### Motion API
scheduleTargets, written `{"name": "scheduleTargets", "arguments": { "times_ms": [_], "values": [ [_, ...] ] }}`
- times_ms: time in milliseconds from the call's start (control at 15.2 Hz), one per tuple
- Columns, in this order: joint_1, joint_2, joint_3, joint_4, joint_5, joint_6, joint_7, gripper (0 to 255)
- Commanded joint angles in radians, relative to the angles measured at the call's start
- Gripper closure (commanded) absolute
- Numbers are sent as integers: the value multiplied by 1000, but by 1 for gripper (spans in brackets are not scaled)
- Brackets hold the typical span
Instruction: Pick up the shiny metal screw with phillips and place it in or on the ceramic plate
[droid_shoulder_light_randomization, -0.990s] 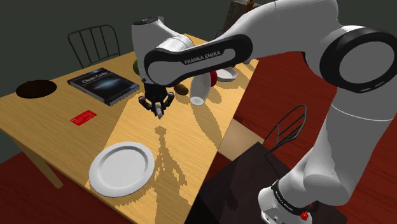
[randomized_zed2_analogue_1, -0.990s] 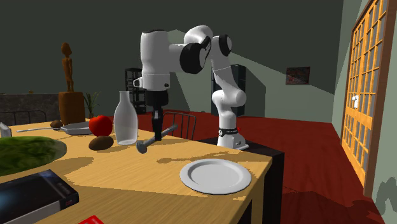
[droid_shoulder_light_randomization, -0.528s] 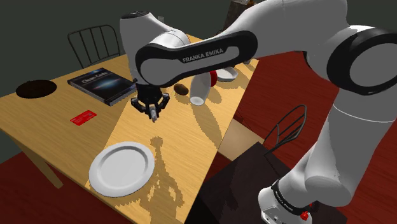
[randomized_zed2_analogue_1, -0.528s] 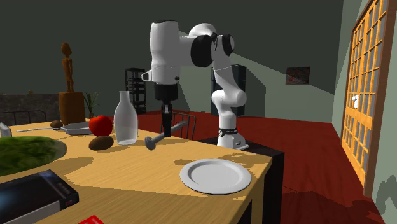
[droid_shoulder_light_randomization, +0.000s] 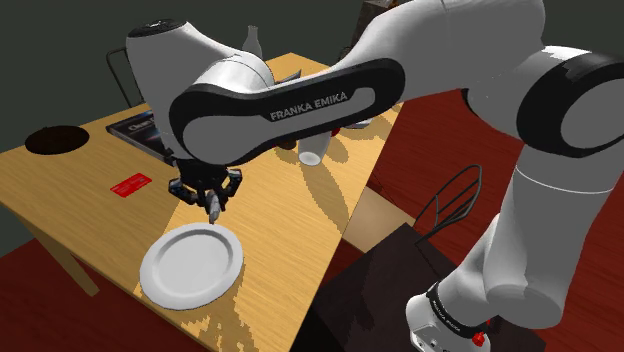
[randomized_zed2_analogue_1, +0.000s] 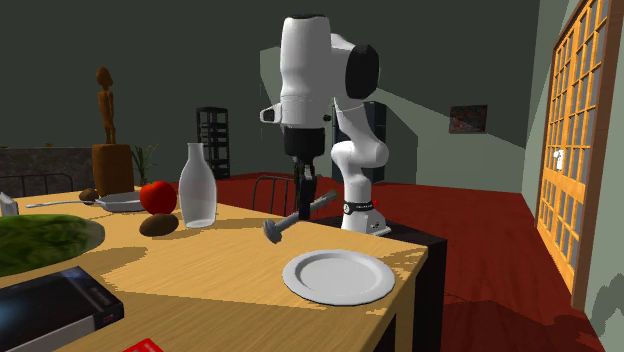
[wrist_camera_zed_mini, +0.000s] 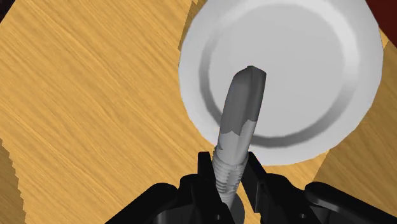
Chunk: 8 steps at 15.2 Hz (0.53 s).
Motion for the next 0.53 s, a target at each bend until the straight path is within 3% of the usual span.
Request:
{"name": "scheduleTargets", "arguments": {
  "times_ms": [0,264,462],
  "values": [
    [37,25,11,32,-9,-14,46,255],
    [114,79,29,107,-27,-50,131,255],
    [115,91,24,83,-35,-16,138,255]
  ]
}}
